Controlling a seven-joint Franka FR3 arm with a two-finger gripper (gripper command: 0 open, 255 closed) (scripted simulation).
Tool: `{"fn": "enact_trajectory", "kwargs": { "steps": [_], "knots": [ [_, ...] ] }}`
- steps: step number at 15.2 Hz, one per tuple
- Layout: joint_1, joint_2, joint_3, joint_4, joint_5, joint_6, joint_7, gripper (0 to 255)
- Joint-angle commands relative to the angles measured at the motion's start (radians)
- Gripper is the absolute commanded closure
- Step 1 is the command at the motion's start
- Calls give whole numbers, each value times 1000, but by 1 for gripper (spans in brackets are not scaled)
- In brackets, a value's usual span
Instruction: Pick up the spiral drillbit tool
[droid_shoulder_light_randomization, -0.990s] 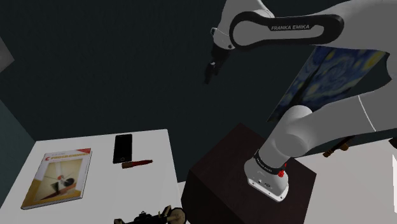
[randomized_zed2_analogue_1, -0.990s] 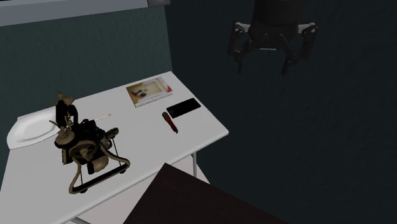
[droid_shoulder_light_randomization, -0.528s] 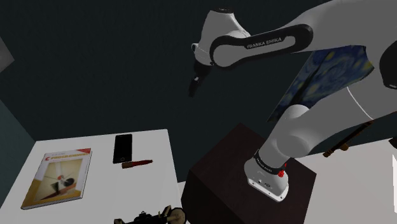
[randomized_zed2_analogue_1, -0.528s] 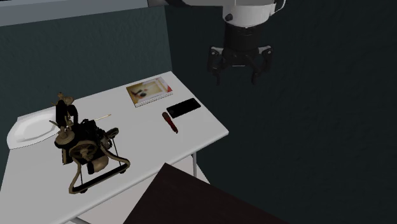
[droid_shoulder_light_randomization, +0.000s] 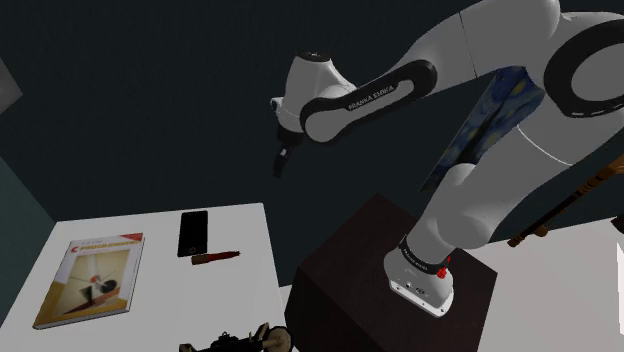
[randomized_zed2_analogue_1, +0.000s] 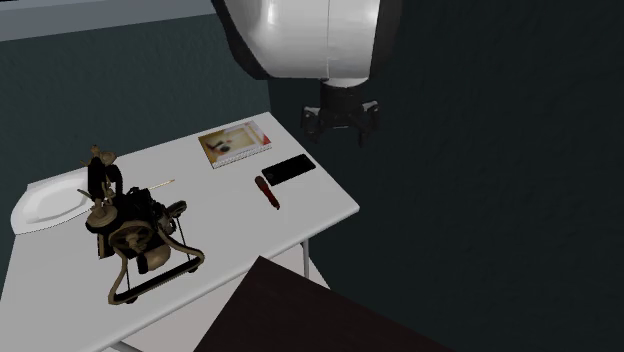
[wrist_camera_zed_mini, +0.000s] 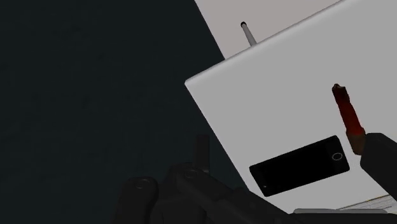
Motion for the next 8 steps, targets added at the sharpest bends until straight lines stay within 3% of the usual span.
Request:
{"fn": "enact_trajectory", "kwargs": {
  "steps": [1, 8],
  "knots": [
    [14, 69, 14, 18, -4, 54, -9, 0],
    [61, 306, 60, 95, -57, 217, -14, 0]
  ]
}}
